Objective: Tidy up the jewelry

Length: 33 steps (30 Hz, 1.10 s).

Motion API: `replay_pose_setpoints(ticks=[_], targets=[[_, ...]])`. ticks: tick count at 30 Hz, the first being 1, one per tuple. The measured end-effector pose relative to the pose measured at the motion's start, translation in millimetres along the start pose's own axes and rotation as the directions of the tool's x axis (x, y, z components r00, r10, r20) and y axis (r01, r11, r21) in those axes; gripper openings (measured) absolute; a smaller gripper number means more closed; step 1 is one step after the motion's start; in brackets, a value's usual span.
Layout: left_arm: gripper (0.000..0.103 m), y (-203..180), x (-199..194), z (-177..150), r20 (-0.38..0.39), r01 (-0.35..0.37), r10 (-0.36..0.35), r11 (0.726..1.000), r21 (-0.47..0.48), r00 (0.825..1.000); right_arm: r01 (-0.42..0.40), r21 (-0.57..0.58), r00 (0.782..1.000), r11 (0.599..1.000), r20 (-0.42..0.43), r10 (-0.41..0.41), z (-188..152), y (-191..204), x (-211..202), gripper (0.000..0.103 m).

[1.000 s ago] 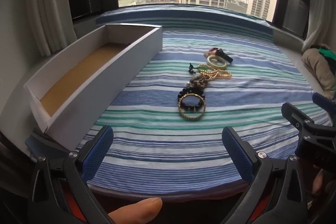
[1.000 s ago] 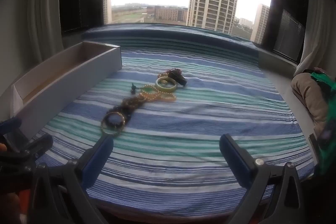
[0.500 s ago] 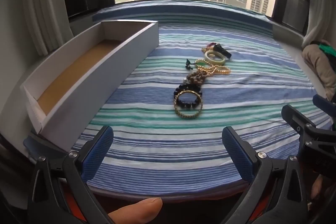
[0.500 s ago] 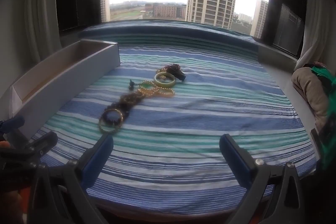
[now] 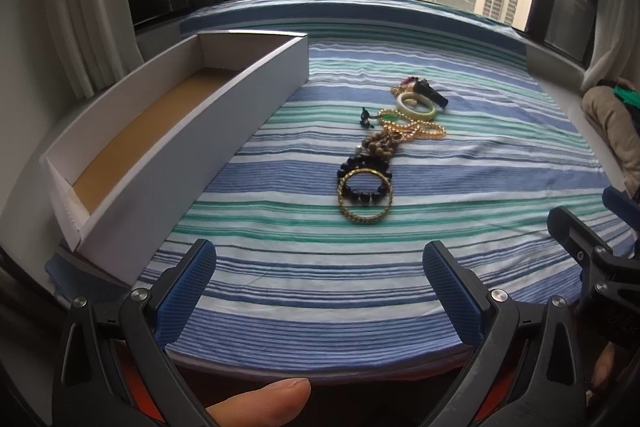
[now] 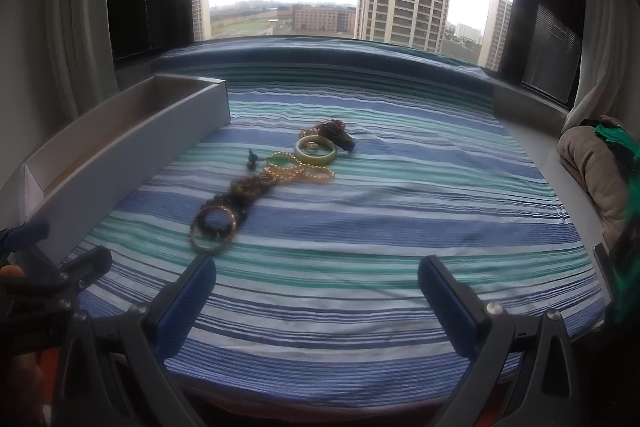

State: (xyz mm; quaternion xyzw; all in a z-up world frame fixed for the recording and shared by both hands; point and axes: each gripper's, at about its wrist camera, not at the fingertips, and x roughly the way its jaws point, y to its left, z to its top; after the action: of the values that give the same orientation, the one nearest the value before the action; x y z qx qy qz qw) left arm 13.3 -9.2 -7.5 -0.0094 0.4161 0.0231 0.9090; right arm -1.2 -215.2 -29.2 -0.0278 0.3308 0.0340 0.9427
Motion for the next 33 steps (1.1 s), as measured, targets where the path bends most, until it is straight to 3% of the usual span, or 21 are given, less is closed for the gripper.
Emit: replay_pose_setpoints(ticks=[13, 23, 33], targets=[[0.103, -45.2, -22.2, 4.4, 0.002, -0.019, 0.019, 0.999, 0.05, 1.0, -0.042, 0.086, 0.998, 0.995, 0.056, 0.037, -14.1, -43.3, -22.4, 0.103], [0.103, -70.9, -17.1, 5.5, -0.042, -0.019, 0.021, 0.998, 0.056, 0.999, -0.045, 0.164, 0.998, 0.985, 0.043, 0.038, -21.8, -85.9, -11.3, 0.103], [0.103, -76.4, -5.0, 10.1, -0.046, -0.016, 0.018, 0.999, 0.05, 0.999, -0.038, 0.176, 0.999, 0.984, -0.005, 0.039, -21.8, -99.3, 10.8, 0.103]])
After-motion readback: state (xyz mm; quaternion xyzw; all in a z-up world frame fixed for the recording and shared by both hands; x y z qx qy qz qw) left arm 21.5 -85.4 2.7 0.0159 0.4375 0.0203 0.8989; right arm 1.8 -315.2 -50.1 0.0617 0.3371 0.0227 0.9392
